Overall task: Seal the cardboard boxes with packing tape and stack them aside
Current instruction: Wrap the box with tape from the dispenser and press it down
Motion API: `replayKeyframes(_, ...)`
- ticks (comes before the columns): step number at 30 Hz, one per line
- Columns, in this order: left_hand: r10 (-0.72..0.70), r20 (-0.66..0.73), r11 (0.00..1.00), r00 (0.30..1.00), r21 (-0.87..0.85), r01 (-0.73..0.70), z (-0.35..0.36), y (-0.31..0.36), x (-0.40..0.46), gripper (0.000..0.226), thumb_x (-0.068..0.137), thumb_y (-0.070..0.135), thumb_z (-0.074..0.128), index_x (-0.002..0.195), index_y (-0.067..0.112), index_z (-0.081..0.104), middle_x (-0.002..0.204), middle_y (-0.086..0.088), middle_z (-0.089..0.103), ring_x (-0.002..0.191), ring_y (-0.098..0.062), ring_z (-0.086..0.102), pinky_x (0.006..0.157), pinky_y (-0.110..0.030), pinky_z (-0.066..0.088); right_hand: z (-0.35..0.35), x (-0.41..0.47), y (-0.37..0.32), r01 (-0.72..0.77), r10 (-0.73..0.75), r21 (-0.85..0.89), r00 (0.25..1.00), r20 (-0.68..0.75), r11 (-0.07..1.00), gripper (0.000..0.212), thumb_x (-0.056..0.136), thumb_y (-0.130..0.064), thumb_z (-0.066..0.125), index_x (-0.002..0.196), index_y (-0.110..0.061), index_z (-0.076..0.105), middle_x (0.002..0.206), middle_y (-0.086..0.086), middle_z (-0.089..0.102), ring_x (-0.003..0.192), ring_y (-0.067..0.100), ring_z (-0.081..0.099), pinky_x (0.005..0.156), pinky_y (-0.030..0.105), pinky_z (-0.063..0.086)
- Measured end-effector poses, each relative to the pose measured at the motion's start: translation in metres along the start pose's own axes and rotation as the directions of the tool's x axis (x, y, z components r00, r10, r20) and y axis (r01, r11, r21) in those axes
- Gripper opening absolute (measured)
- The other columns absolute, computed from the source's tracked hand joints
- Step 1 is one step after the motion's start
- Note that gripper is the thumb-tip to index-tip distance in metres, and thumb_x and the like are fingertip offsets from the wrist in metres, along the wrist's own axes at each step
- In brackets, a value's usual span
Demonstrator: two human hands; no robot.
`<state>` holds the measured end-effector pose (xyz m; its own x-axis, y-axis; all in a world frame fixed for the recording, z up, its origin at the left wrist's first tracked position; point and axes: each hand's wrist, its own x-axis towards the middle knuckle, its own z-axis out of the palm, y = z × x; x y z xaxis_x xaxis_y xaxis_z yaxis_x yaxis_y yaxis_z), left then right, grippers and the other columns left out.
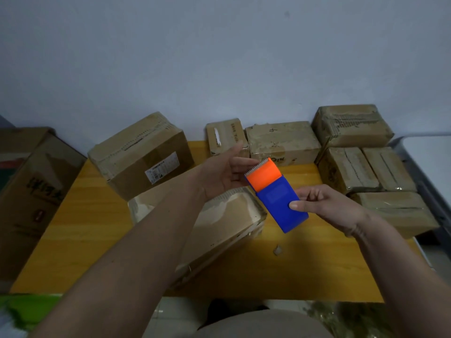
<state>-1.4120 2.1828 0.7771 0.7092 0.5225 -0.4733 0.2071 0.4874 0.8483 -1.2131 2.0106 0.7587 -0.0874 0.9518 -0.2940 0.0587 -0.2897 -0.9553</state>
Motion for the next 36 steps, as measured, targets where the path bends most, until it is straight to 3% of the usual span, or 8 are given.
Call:
replayKeyframes(5, 0.048, -0.033, 0.998, 0.998, 0.036, -0.047, 0.006, -0.005, 0.0, 0.013, 0.085, 0.018, 0.066, 0.09, 0.012, 0.076, 0.089, -0.005, 0.074, 0.085, -0.016, 0.068, 0.077, -0.03, 0.056, -0.005, -0.001, 0.002, -0.02, 0.02, -0.007, 0.999, 0.025, 1.0, 0.028, 0.087, -0.017, 0.062, 0.11, -0.002, 0.066, 0.108, 0.014, 0.07, 0.102, 0.028, 0.067, 0.089, 0.035, 0.053)
replayKeyframes(11, 0.076, -0.263, 0.991, 0.962, 0.129, -0.043, 0.023, -0.002, 0.007, 0.012, 0.091, 0.016, 0.065, 0.08, 0.012, 0.07, 0.079, -0.001, 0.07, 0.079, -0.013, 0.065, 0.074, -0.029, 0.057, -0.004, 0.003, -0.006, -0.119, 0.117, 0.019, 0.989, 0.088, 0.993, 0.045, 0.078, -0.028, 0.068, 0.106, 0.004, 0.053, 0.094, 0.009, 0.07, 0.085, 0.019, 0.067, 0.072, 0.027, 0.054)
replayKeyframes(15, 0.09, -0.36, 0.991, 0.929, 0.125, -0.048, 0.025, -0.002, 0.012, 0.011, 0.091, 0.015, 0.065, 0.083, 0.011, 0.071, 0.074, -0.002, 0.069, 0.071, -0.013, 0.065, 0.065, -0.025, 0.058, -0.002, 0.01, -0.016, -0.152, 0.149, 0.028, 0.983, 0.106, 0.988, 0.063, 0.077, -0.032, 0.07, 0.121, 0.008, 0.049, 0.109, 0.027, 0.065, 0.099, 0.043, 0.062, 0.088, 0.049, 0.05)
replayKeyframes(19, 0.061, -0.46, 0.995, 0.886, 0.1, -0.016, 0.019, -0.002, 0.018, 0.017, 0.093, 0.013, 0.063, 0.078, 0.015, 0.069, 0.079, -0.004, 0.069, 0.075, -0.016, 0.065, 0.072, -0.03, 0.058, 0.011, 0.02, -0.02, -0.131, 0.131, 0.062, 0.991, 0.006, 0.989, 0.042, 0.081, -0.04, 0.062, 0.104, -0.005, 0.062, 0.078, 0.008, 0.071, 0.065, 0.019, 0.066, 0.062, 0.028, 0.055)
replayKeyframes(23, 0.114, -0.577, 0.985, 0.809, 0.169, -0.017, 0.013, -0.004, 0.032, 0.018, 0.088, 0.014, 0.069, 0.071, 0.015, 0.067, 0.084, 0.001, 0.064, 0.075, -0.011, 0.059, 0.072, -0.029, 0.057, 0.022, 0.03, -0.022, -0.101, 0.102, 0.02, 0.994, -0.049, 0.995, 0.027, 0.091, -0.034, 0.057, 0.098, -0.009, 0.062, 0.067, -0.003, 0.069, 0.056, 0.008, 0.063, 0.053, 0.018, 0.049)
replayKeyframes(26, 0.112, -0.587, 0.985, 0.802, 0.171, -0.012, 0.01, -0.011, 0.042, 0.016, 0.087, 0.013, 0.07, 0.071, 0.013, 0.068, 0.102, -0.003, 0.064, 0.08, -0.009, 0.056, 0.064, -0.022, 0.053, 0.021, 0.033, -0.024, -0.124, 0.125, 0.013, 0.99, -0.067, 0.992, 0.021, 0.092, -0.031, 0.058, 0.095, -0.01, 0.063, 0.066, -0.004, 0.069, 0.054, 0.007, 0.063, 0.051, 0.017, 0.048)
replayKeyframes(30, 0.122, -0.65, 0.981, 0.75, 0.194, 0.009, -0.012, -0.009, 0.048, 0.012, 0.084, 0.02, 0.074, 0.076, 0.014, 0.068, 0.081, -0.002, 0.067, 0.075, -0.013, 0.059, 0.069, -0.025, 0.05, 0.013, 0.027, -0.02, -0.204, 0.203, -0.014, 0.978, -0.045, 0.979, 0.037, 0.085, -0.035, 0.063, 0.101, -0.002, 0.065, 0.079, 0.01, 0.071, 0.063, 0.017, 0.065, 0.059, 0.025, 0.053)
replayKeyframes(36, 0.183, -0.516, 0.914, 0.837, 0.402, 0.048, -0.042, -0.001, 0.061, 0.008, 0.091, 0.02, 0.065, 0.093, 0.016, 0.072, 0.093, -0.001, 0.068, 0.083, -0.011, 0.057, 0.072, -0.024, 0.046, 0.012, 0.039, -0.026, -0.254, 0.257, 0.042, 0.963, -0.077, 0.966, 0.032, 0.081, -0.035, 0.064, 0.095, -0.006, 0.064, 0.073, 0.005, 0.071, 0.058, 0.013, 0.065, 0.051, 0.02, 0.052)
